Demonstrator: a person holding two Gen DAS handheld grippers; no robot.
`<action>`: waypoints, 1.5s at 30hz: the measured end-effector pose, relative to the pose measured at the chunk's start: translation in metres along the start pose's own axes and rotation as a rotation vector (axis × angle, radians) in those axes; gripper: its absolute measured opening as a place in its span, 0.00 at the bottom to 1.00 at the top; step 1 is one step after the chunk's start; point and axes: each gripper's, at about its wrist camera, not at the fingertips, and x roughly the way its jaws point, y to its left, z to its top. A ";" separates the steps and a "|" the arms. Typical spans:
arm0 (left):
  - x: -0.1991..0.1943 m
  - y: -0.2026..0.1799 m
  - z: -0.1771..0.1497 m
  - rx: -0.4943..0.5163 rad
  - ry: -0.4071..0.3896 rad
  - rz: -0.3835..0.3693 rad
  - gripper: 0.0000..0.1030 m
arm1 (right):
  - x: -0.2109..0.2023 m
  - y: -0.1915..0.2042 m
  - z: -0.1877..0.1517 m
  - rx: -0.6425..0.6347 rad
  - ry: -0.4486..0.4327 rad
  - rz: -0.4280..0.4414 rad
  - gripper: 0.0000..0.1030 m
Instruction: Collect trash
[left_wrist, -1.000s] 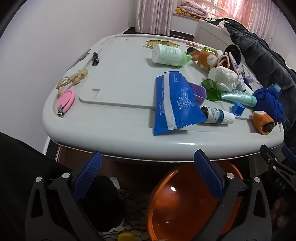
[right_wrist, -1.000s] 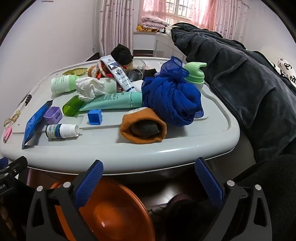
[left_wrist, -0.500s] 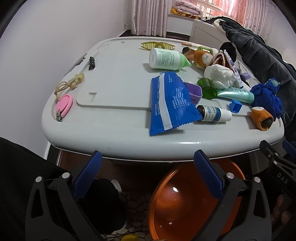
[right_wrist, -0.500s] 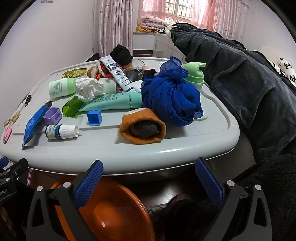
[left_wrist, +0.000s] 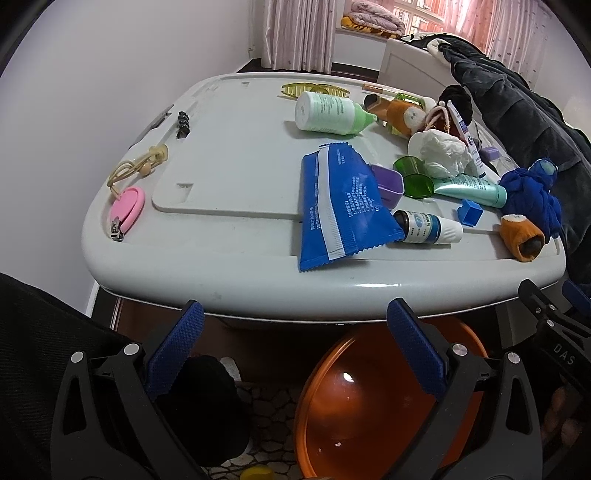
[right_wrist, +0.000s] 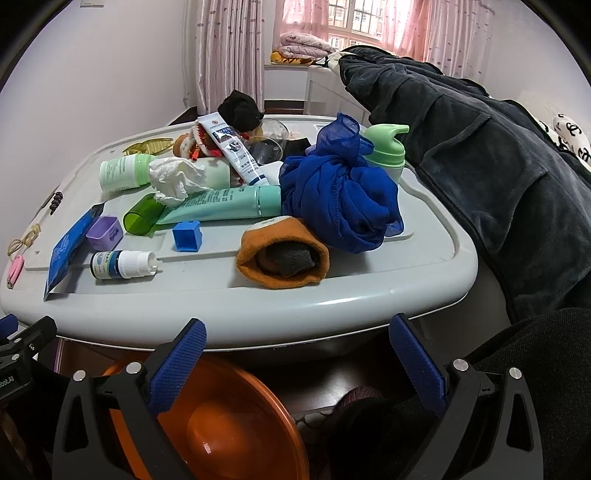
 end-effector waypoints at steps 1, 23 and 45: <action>0.000 -0.001 0.000 0.003 0.000 0.003 0.94 | 0.000 0.000 0.000 0.000 -0.001 0.001 0.95; 0.001 -0.003 -0.001 0.022 0.003 0.006 0.94 | 0.001 0.002 -0.001 -0.009 0.006 0.002 0.95; 0.003 0.000 -0.001 0.005 0.018 0.000 0.94 | -0.003 -0.010 0.021 0.009 -0.038 -0.006 0.95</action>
